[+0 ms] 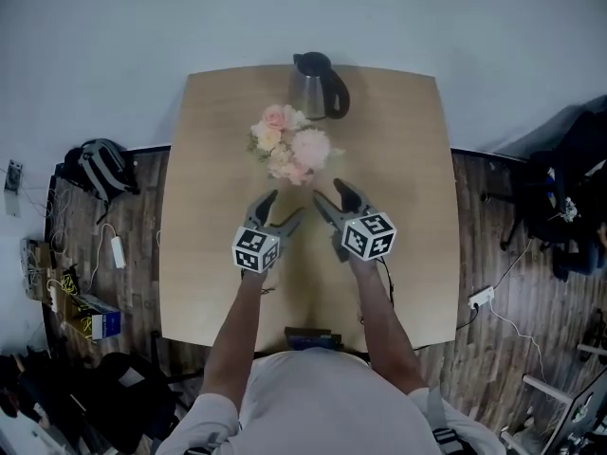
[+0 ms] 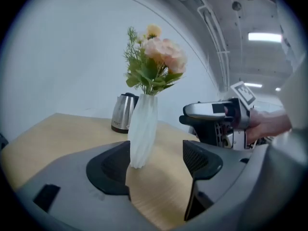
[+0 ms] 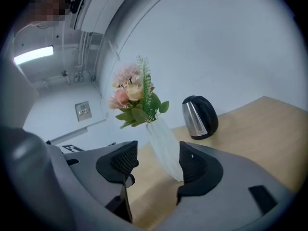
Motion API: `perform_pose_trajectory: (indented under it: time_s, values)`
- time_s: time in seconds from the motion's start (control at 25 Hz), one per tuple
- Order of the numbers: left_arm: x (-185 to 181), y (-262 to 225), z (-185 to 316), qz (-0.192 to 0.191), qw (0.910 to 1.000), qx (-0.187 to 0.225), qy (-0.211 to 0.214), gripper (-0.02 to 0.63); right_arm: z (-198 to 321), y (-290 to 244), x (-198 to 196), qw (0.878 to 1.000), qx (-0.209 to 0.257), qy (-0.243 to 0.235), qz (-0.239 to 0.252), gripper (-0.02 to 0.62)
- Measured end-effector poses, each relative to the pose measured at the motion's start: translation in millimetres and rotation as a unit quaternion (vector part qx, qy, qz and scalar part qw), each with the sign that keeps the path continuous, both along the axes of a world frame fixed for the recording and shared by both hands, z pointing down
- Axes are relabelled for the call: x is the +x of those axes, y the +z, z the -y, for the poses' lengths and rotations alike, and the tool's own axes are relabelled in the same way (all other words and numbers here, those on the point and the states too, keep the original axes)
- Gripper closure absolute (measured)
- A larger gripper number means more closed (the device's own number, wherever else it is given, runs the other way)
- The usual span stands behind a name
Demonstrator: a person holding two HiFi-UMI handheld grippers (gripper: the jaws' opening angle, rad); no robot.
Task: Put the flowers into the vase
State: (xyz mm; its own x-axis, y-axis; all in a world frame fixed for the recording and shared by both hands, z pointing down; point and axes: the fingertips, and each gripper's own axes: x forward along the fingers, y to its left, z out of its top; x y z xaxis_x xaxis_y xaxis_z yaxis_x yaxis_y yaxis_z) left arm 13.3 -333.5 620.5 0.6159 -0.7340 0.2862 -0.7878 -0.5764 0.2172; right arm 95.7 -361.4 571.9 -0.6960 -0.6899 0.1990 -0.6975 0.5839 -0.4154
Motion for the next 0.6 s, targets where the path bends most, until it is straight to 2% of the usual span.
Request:
perform_pose_trajectory:
  time_s: [0.12,0.2,0.28,0.36,0.6]
  values:
    - [2.4,-17.1,-21.2,-0.046,0.9989,-0.01,0.007,0.262,-15.6,-10.1,7.2,0.999,-0.011,0.02,0.045,0.327]
    - [5.1,-30.3,-37.8,-0.085,0.9962,-0.017,0.014,0.309,-31.1,-15.0,9.7,0.997,-0.018,0.025,0.068,0.327]
    - [5.8,-43.3,-56.7,-0.118,0.9925,-0.02,0.022,0.424,-49.6,-18.1,10.0,0.995,-0.025,0.027,0.089,0.327]
    - [4.5,-57.9,-76.9,-0.147,0.9884,-0.016,0.032,0.569,-69.2,-21.9,8.2,0.993,-0.032,0.031,0.109,0.327]
    - [-9.2,-93.5,-140.2,-0.208,0.9758,-0.021,0.064,0.589,-135.0,-43.9,-7.3,0.985,-0.04,0.045,0.159,0.328]
